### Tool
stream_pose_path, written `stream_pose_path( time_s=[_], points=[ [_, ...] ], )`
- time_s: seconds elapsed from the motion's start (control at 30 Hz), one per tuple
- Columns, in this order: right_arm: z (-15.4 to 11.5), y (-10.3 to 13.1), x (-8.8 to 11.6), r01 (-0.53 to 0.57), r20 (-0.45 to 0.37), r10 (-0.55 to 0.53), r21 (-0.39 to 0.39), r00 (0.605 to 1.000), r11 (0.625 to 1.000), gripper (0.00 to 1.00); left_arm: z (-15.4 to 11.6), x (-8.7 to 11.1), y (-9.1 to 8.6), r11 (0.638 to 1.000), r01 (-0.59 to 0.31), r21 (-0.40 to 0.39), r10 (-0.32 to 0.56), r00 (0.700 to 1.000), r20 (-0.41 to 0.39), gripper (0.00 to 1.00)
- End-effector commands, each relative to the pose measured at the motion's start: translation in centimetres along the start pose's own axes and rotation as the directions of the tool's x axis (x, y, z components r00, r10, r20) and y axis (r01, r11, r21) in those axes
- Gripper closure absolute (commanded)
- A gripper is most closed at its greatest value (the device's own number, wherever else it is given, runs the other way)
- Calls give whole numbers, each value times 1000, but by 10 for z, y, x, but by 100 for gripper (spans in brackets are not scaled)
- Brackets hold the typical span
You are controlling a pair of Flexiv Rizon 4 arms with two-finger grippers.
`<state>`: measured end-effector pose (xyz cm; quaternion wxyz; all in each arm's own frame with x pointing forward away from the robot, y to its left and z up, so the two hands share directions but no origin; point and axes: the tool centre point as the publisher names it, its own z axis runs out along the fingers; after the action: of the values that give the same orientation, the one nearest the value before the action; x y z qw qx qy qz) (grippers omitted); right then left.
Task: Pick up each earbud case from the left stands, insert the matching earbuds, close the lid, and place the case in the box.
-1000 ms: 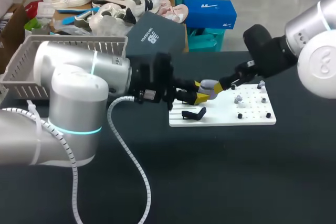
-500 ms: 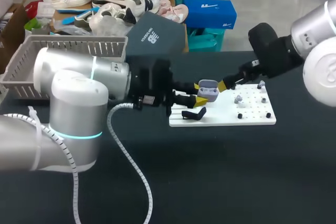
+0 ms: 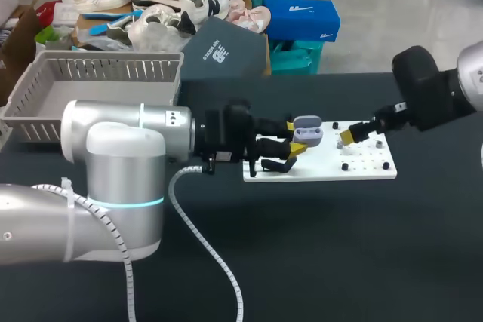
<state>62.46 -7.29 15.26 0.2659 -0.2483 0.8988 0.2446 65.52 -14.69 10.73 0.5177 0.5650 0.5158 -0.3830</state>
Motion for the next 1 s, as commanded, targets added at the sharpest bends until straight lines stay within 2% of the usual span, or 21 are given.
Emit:
stream_pose_path(
  time_s=[0.03, 0.37, 0.7, 0.8, 1.0],
  points=[
    [-6, -5, 7, -11, 7, 10, 64, 1000, 998, 0, 14, 5, 5, 998, -7, -68, 9, 1000, 28, 100],
    [-9, -15, 8, -26, 12, 25, 70, 1000, 997, 0, 24, 11, 17, 995, -17, -95, 19, 1000, 23, 100],
    [-2, -16, 6, -30, 3, 30, 79, 1000, 996, 0, 24, 11, 17, 995, -17, -95, 19, 1000, 23, 100],
    [1, -19, 6, -57, -31, 61, 119, 998, 991, 0, 24, 11, 17, 995, -17, -95, 19, 1000, 23, 100],
    [-1, -26, 7, -57, -30, 64, 192, 997, 980, 0, 24, 11, 17, 995, -17, -95, 19, 1000, 23, 100]
  ],
)
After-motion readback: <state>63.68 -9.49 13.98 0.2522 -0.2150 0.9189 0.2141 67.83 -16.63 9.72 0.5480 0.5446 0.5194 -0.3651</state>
